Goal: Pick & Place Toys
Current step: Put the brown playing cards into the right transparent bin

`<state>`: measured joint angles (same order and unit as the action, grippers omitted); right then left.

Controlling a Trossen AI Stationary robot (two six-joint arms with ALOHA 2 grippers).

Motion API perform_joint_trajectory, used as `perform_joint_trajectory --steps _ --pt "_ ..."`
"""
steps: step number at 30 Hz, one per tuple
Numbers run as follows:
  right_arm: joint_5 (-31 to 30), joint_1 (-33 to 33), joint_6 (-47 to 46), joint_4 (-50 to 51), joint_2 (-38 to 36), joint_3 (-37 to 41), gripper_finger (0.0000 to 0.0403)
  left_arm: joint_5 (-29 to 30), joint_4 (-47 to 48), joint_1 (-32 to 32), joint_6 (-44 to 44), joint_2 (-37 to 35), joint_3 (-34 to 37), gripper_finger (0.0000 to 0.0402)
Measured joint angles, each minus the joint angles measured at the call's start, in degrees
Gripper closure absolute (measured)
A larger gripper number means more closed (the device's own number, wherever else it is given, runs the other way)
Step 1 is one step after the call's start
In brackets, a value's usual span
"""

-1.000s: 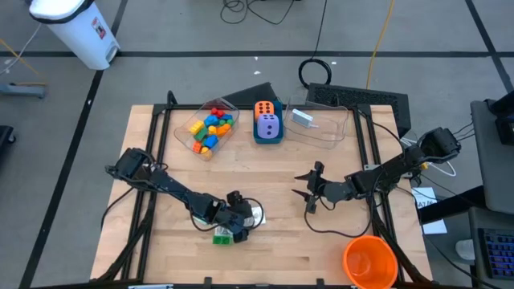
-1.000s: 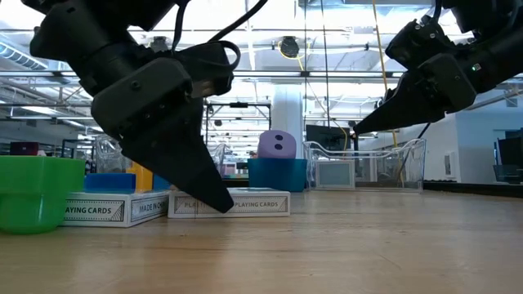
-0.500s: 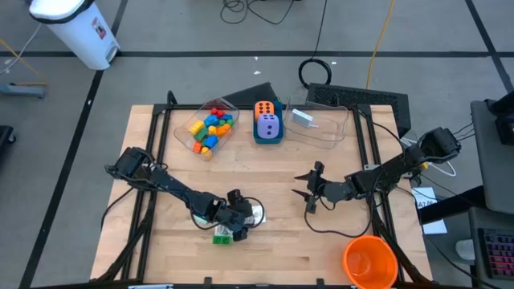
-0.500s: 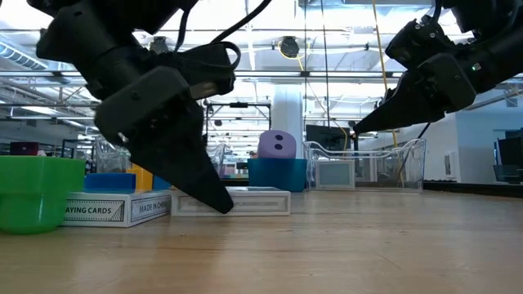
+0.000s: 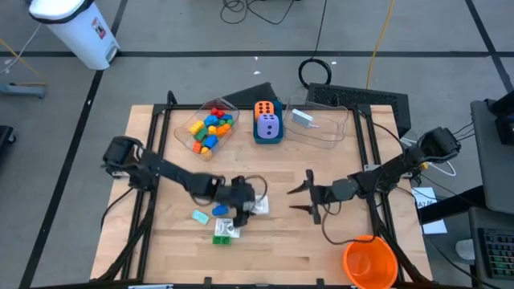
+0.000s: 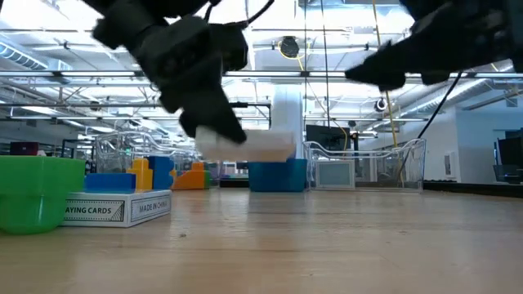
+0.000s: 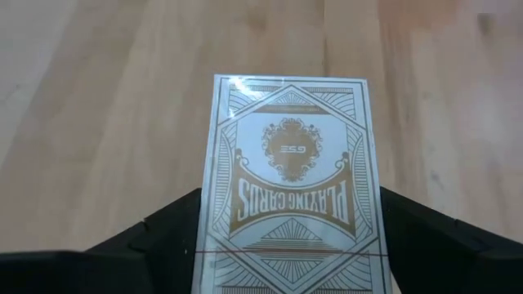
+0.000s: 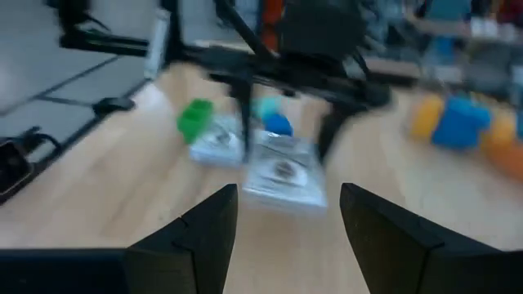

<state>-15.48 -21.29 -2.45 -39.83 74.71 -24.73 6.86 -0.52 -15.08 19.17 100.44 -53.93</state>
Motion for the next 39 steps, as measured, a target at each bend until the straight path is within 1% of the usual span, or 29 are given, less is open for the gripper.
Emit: perform_joint_trajectory --steps 2,3,6,8,10,12,16,18,21,24,25,28,30,33,37,39 --pt "-0.30 -1.48 4.68 -2.25 -0.01 -0.02 0.0193 -4.93 1.14 3.03 0.05 -1.76 0.00 0.0087" --pt "-2.25 -2.55 7.59 -2.53 -0.01 -0.10 0.0193 -7.93 0.45 4.75 0.34 -2.08 -0.04 0.0086" --pt "-10.56 -5.92 15.74 -1.86 0.41 -1.36 0.0193 -17.58 0.23 9.88 1.00 -2.46 -0.02 0.0095" --pt "-15.61 -7.75 20.68 -1.99 1.10 -2.82 0.0193 -22.56 -1.20 13.17 2.01 -2.46 -0.02 0.0101" --pt "-19.20 -8.85 24.52 -2.05 2.74 -4.74 0.0193 -25.68 -1.51 16.12 2.49 -2.55 -0.04 0.0101" --pt "-22.26 -9.19 27.89 -1.59 4.85 -6.63 0.0193 -27.59 -2.90 18.56 2.62 -2.53 -0.04 0.0100" --pt "-26.58 -7.29 33.60 1.42 10.85 -11.07 0.0193 -30.80 -6.75 22.16 2.48 -2.53 -0.07 0.0084" --pt "-26.45 -5.49 35.71 1.61 13.80 -12.89 0.0193 -31.53 -6.93 23.39 2.36 -2.53 -0.07 0.0083" --pt "-26.48 -2.37 37.96 0.91 16.67 -15.11 0.0193 -32.02 -6.58 24.93 1.39 -2.53 -0.07 0.0095" --pt "-26.41 0.73 39.86 0.93 17.39 -16.08 0.0193 -32.40 -6.41 25.98 0.18 -2.53 -0.07 0.0101" --pt "-25.72 1.74 40.51 0.95 17.39 -16.39 0.0193 -32.43 -6.44 26.29 -0.30 -2.53 -0.07 0.0101" --pt "-20.60 4.70 41.53 1.57 17.31 -16.52 0.0193 -32.87 -6.65 27.42 -1.19 -2.53 -0.07 0.0091" --pt "-18.71 6.34 42.28 2.21 17.43 -16.52 0.0193 -34.08 -6.61 28.46 -1.31 -2.53 -0.07 0.0080" --pt "-17.12 8.67 43.82 3.29 17.36 -16.51 0.0193 -34.97 -6.80 29.87 -2.25 -2.53 -0.07 0.0075" --pt "-14.49 11.71 43.90 3.47 17.36 -16.48 0.0193 -35.72 -7.56 31.72 -2.57 -2.53 -0.07 0.0093" --pt "-14.17 12.87 44.13 3.44 17.36 -16.48 0.0193 -35.58 -7.58 32.55 -2.61 -2.53 -0.07 0.0101"
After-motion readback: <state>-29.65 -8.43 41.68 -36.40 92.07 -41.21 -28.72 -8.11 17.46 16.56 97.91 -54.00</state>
